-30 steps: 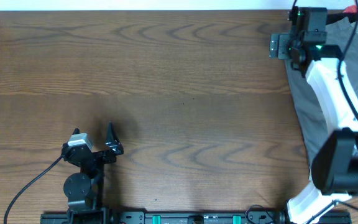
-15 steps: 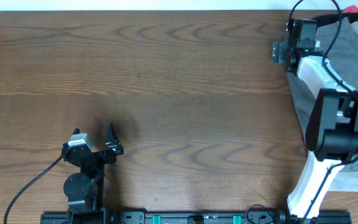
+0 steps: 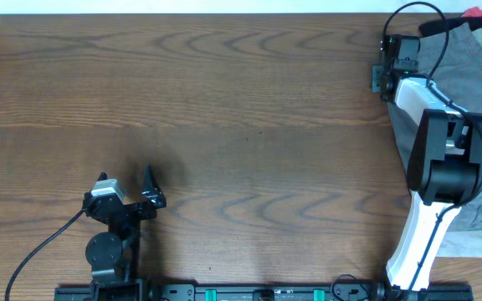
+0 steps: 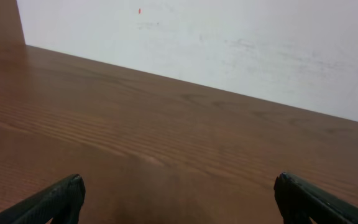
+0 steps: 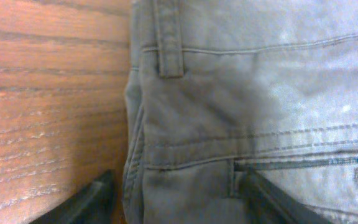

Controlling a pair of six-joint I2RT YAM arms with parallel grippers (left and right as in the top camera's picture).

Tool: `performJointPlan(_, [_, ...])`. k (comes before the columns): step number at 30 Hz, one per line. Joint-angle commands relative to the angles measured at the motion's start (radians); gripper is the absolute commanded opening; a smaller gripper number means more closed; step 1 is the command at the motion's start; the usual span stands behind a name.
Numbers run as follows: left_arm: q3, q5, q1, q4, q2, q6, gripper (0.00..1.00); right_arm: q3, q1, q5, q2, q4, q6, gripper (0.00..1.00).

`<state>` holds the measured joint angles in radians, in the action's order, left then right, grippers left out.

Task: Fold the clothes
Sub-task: 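Grasp the grey shorts waistband with the right gripper and lift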

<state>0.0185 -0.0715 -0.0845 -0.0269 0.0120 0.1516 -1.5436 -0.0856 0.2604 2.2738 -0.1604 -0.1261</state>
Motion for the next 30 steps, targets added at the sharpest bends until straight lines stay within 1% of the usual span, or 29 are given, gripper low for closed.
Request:
performJointPlan(1, [-0.014, -0.011, -0.006, -0.036, -0.002, -0.017, 0.98, 0.001, -0.013, 0.006, 0.050, -0.018, -0.010, 0.44])
performJointPlan(3, [-0.014, -0.011, -0.006, -0.036, -0.002, -0.017, 0.98, 0.000, -0.013, 0.006, 0.049, -0.017, -0.010, 0.31])
performJointPlan(6, [-0.014, -0.011, -0.006, -0.036, -0.002, -0.017, 0.98, 0.000, -0.013, 0.025, 0.041, -0.019, 0.003, 0.16])
performJointPlan(8, [-0.014, -0.011, -0.006, -0.036, -0.002, -0.017, 0.98, 0.000, -0.012, 0.056, 0.032, -0.024, 0.041, 0.05])
performJointPlan(9, [-0.014, -0.011, -0.006, -0.036, -0.002, -0.017, 0.98, 0.000, -0.012, 0.071, 0.025, -0.029, 0.062, 0.02])
performJointPlan(11, [-0.014, -0.011, -0.006, -0.036, -0.002, -0.017, 0.98, 0.000, -0.013, 0.080, 0.005, -0.040, 0.089, 0.01])
performJointPlan(16, [-0.014, -0.011, -0.006, -0.036, -0.002, -0.017, 0.98, 0.000, -0.012, 0.081, -0.082, -0.071, 0.089, 0.01])
performJointPlan(24, [-0.014, -0.011, -0.006, -0.036, -0.002, -0.017, 0.98, 0.000, -0.013, 0.088, -0.263, -0.175, 0.187, 0.01])
performJointPlan(30, [-0.014, -0.011, -0.006, -0.036, -0.002, -0.017, 0.98, 0.000, 0.002, -0.023, -0.346, -0.249, 0.189, 0.01])
